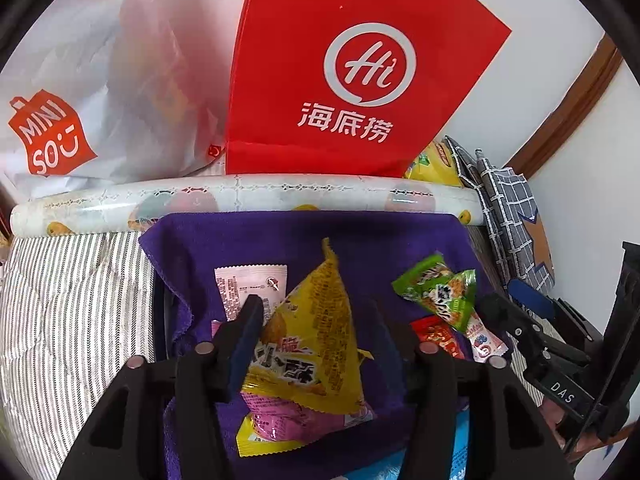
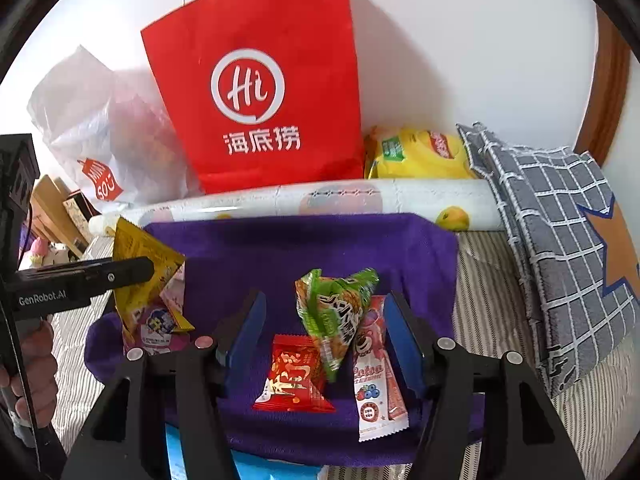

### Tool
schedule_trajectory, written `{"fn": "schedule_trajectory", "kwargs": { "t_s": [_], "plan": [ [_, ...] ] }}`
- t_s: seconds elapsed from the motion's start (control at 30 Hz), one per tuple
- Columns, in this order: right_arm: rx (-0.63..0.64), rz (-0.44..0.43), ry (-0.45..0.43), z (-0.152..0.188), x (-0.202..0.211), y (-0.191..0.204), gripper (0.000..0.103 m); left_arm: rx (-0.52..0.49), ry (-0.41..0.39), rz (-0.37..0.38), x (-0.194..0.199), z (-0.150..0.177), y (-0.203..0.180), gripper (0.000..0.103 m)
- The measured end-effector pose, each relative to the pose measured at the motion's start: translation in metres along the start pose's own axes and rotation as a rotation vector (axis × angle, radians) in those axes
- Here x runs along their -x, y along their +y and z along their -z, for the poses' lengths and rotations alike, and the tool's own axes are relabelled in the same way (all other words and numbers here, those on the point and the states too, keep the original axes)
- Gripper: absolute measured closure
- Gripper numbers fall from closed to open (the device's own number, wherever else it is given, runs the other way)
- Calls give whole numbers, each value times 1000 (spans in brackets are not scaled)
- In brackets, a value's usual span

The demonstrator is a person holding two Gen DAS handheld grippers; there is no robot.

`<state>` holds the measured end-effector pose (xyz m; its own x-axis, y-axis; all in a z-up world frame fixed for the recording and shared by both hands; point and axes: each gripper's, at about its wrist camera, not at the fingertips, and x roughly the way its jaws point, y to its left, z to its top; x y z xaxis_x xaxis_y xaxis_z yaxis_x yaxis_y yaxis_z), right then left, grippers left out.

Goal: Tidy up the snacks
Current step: 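Lower both bags onto the purple towel and open both grippers, then move both open grippers back toward the remaining snack pile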

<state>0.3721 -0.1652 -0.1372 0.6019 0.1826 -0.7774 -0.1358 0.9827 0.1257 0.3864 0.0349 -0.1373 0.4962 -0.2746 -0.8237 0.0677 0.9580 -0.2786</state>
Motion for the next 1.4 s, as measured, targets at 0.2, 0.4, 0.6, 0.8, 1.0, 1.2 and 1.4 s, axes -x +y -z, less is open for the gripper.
{"fn": "schedule_trajectory", "kwargs": {
  "t_s": [0.2, 0.4, 0.6, 0.8, 1.0, 1.2, 1.4],
  "plan": [
    [8, 43, -33, -2, 17, 4, 37, -17, -35, 11, 17, -1, -11, 30],
    [1, 107, -75, 5, 49, 7, 37, -24, -67, 20, 40, 3, -27, 22],
    [-55, 127, -107, 13, 87, -1, 37, -31, -129, 43, 79, 22, -28, 22],
    [-77, 136, -97, 37, 116, -6, 37, -34, -180, 4, 114, 54, -20, 22],
    [-96, 80, -46, 76, 132, -3, 37, -19, -187, 10, 135, 88, -13, 24],
    [-84, 15, -2, 119, 141, 11, 37, -5, -169, 17, 151, 125, -8, 24],
    [-45, -20, 29, 161, 147, 31, 37, 7, -156, 24, 162, 156, -5, 24]
  ]
}}
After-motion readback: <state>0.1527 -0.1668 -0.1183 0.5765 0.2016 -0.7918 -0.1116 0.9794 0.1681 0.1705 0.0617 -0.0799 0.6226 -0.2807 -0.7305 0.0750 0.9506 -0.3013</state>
